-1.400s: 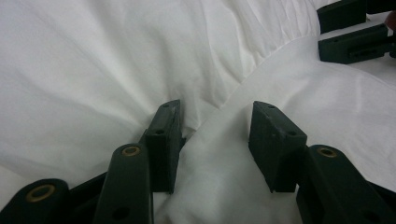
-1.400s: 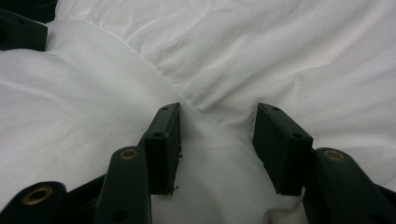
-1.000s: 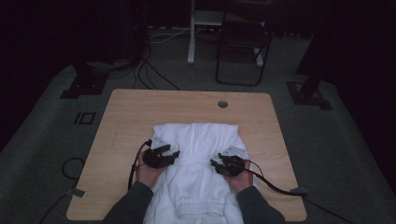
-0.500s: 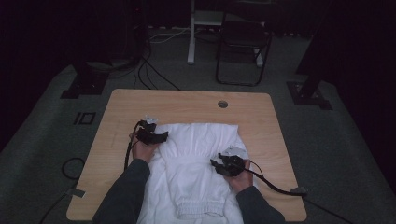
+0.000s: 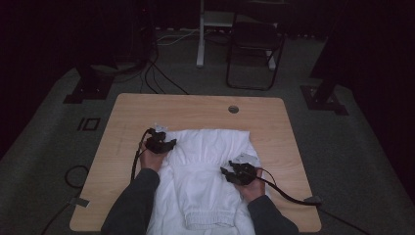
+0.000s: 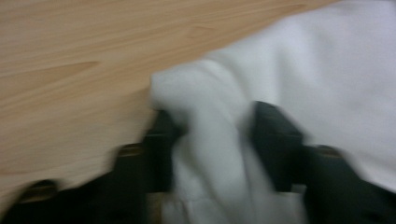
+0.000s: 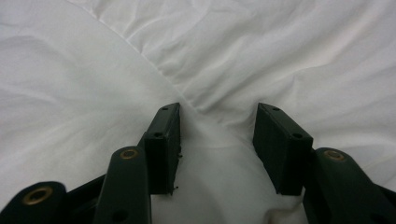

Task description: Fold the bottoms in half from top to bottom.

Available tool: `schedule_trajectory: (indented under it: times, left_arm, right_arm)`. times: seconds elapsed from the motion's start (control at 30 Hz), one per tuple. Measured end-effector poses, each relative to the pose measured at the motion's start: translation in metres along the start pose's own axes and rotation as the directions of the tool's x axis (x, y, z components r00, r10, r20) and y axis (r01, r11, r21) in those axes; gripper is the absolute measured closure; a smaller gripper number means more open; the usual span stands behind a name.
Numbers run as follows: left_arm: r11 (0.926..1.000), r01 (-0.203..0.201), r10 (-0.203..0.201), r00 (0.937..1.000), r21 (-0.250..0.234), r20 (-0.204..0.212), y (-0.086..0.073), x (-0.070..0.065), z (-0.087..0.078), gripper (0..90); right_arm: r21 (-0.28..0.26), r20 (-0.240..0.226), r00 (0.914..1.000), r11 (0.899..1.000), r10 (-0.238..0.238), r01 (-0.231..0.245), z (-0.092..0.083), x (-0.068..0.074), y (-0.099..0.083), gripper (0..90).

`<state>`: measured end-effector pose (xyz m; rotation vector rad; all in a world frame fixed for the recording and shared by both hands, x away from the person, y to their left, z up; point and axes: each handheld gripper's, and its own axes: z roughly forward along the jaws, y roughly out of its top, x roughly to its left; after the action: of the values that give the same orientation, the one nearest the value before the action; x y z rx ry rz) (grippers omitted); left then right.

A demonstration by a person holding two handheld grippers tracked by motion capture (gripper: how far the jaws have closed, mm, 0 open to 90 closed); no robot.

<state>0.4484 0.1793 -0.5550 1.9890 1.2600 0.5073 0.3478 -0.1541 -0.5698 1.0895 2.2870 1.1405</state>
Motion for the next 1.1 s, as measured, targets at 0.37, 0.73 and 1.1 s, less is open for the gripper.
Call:
schedule_trajectory:
  times: [0.37, 0.73, 1.1]
  left_arm:
    - [0.9998, 0.014, -0.014, 0.9993, -0.015, 0.034, -0.002, -0.002, 0.000, 76.6]
    - [0.9996, 0.020, -0.019, 0.9990, -0.022, 0.039, -0.003, -0.001, 0.000, 76.5]
    - [0.9985, 0.053, -0.053, 0.9968, -0.010, 0.060, -0.002, 0.002, 0.000, 77.0]
  right_arm:
    - [-0.044, 0.059, 0.9925, 0.993, 0.108, -0.105, -0.017, -0.061, 0.039, 36.3]
    - [0.025, 0.155, 0.9544, 0.965, 0.255, -0.262, 0.036, -0.132, 0.066, 20.7]
    - [0.106, 0.095, 0.9647, 0.961, 0.246, -0.255, 0.048, -0.127, 0.062, 77.9]
